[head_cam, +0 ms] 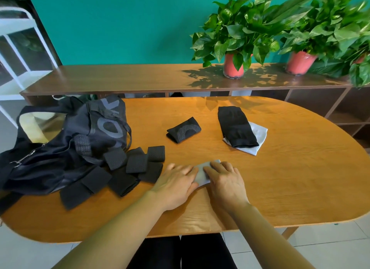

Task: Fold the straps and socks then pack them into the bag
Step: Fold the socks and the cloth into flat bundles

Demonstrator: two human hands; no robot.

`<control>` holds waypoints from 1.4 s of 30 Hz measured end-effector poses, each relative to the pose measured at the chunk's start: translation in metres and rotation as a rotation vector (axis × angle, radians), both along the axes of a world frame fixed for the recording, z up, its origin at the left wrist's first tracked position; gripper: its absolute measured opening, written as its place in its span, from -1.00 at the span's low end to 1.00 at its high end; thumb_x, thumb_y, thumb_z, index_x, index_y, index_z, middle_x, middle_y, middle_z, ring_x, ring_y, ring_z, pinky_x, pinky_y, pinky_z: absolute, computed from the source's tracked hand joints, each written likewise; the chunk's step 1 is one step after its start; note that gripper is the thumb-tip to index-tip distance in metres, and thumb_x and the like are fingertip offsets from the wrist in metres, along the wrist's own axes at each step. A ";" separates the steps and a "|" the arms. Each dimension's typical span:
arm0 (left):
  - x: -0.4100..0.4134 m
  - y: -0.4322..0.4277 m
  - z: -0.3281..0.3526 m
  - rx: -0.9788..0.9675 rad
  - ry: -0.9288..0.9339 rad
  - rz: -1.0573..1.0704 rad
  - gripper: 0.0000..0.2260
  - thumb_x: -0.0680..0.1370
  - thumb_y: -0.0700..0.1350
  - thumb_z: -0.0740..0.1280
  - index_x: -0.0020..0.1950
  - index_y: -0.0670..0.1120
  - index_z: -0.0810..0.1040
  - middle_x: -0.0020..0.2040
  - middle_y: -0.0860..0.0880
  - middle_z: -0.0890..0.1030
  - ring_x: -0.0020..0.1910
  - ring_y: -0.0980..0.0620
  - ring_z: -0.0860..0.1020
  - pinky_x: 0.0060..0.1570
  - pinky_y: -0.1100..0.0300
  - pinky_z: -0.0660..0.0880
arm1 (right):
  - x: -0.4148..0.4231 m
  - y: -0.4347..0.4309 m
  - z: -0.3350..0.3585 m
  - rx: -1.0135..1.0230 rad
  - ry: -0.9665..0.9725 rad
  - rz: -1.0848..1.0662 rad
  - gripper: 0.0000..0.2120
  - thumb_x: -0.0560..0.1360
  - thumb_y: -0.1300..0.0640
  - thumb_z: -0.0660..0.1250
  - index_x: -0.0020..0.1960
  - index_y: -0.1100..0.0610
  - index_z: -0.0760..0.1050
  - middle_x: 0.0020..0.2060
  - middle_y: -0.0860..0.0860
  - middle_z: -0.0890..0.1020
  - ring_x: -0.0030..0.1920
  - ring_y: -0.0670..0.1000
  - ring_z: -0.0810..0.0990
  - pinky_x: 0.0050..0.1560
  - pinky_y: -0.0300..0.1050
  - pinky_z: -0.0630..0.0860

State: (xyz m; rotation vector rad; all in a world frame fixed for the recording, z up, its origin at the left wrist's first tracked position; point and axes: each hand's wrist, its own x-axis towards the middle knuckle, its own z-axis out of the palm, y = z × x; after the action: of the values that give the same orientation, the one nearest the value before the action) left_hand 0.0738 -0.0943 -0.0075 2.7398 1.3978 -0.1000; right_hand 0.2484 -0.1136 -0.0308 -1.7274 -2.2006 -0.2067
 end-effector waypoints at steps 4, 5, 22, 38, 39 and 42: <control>0.002 0.028 -0.001 0.070 0.014 0.038 -0.52 0.68 0.08 -0.03 0.56 -0.07 0.08 0.56 -0.02 0.14 0.53 0.03 0.04 0.41 0.02 0.00 | -0.003 0.036 -0.001 -0.026 0.004 -0.026 -0.71 0.17 0.25 0.53 -0.12 0.09 0.62 -0.11 0.05 0.66 -0.17 0.14 0.60 -0.29 -0.04 0.54; 0.002 0.036 -0.002 0.069 0.012 0.048 -0.52 0.68 0.08 -0.04 0.57 -0.07 0.08 0.57 -0.02 0.11 0.54 0.03 0.00 0.42 0.01 -0.03 | -0.004 0.044 -0.001 -0.038 0.003 -0.029 -0.69 0.16 0.26 0.53 -0.11 0.09 0.62 -0.11 0.05 0.66 -0.16 0.15 0.60 -0.27 -0.03 0.54; 0.009 0.123 -0.013 0.020 0.028 0.218 -0.51 0.68 0.08 -0.07 0.58 -0.05 0.00 0.59 -0.04 -0.03 0.56 0.00 -0.12 0.50 -0.06 -0.08 | -0.009 0.147 -0.005 -0.106 0.032 0.003 -0.64 0.40 0.24 0.32 0.19 0.14 0.52 0.14 0.08 0.56 0.16 0.18 0.46 0.05 0.00 0.42; 0.005 0.142 -0.005 0.068 0.104 0.234 -0.52 0.68 0.06 -0.08 0.58 -0.05 0.00 0.59 -0.04 -0.05 0.56 0.03 -0.15 0.49 -0.06 -0.15 | -0.003 0.158 0.006 -0.197 0.002 0.050 -0.51 0.51 0.21 0.24 0.43 0.09 0.28 0.41 0.09 0.34 0.41 0.12 0.27 0.29 -0.02 0.28; 0.006 0.141 -0.005 0.077 0.101 0.238 -0.52 0.68 0.06 -0.09 0.58 -0.05 0.00 0.59 -0.04 -0.07 0.56 0.03 -0.17 0.49 -0.07 -0.16 | 0.000 0.154 0.008 -0.174 0.034 0.047 -0.50 0.52 0.22 0.23 0.44 0.12 0.28 0.42 0.12 0.33 0.43 0.13 0.26 0.32 0.01 0.27; 0.008 0.134 -0.004 0.108 0.060 0.226 -0.51 0.68 0.07 -0.09 0.58 -0.06 -0.04 0.59 -0.04 -0.10 0.55 0.04 -0.19 0.50 -0.06 -0.16 | 0.016 0.140 0.012 -0.071 0.091 0.021 -0.57 0.45 0.24 0.32 0.31 0.17 0.45 0.22 0.14 0.54 0.26 0.19 0.47 0.18 0.06 0.43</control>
State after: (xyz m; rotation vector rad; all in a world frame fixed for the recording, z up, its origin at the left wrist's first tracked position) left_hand 0.0816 0.0396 -0.0110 2.6578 1.7678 -0.0993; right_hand 0.2648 0.0268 -0.0192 -1.7141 -2.1836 -0.0441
